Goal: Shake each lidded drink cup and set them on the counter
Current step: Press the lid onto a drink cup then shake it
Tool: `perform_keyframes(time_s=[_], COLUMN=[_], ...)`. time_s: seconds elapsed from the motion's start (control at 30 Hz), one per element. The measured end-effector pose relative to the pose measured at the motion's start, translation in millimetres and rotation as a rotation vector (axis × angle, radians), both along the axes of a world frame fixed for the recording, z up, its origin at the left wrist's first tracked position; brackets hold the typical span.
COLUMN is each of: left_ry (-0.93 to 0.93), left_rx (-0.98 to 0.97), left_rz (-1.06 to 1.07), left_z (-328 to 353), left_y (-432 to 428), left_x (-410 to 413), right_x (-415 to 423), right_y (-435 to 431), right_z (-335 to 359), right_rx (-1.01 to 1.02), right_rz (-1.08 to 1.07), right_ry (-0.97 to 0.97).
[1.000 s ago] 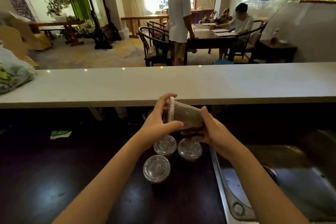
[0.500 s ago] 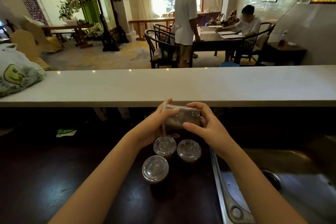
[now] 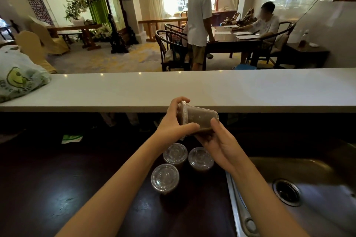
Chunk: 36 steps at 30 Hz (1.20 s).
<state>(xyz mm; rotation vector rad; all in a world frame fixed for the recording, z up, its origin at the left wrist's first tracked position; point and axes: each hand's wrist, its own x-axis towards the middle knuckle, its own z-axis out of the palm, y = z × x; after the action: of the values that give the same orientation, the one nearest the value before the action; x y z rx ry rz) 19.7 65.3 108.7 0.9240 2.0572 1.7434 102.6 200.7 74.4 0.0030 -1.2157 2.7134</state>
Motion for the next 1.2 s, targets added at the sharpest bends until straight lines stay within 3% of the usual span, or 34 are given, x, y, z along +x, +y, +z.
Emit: perform_keyframes(time_s=[0.23, 0.4, 0.47, 0.6, 0.73, 0.83, 1.2], left_ry=[0.008, -0.288, -0.326, -0.240, 0.001, 0.046, 0.043], left_rx=[-0.002, 0.085, 0.083, 0.075, -0.110, -0.191, -0.217], left_rz=[-0.048, -0.095, -0.109, -0.186, -0.180, -0.181, -0.174], left_z=[2, 4, 6, 15, 32, 43, 40], left_y=[-1, 4, 4, -2, -4, 0, 13], left_x=[-8, -31, -43, -60, -70, -78, -102], right_x=[-8, -22, -29, -43, -57, -69, -104], right_y=[0, 17, 23, 36, 43, 45, 53], right_z=[7, 29, 41, 64, 82, 96, 106], right_rx=[-0.017, 0.065, 0.173, 0.465, 0.754, 0.904, 1.166], right_rz=[-0.029, -0.100, -0.101, -0.113, -0.111, -0.112, -0.046], right_ry=[-0.027, -0.045, -0.047, -0.073, -0.103, -0.133, -0.189])
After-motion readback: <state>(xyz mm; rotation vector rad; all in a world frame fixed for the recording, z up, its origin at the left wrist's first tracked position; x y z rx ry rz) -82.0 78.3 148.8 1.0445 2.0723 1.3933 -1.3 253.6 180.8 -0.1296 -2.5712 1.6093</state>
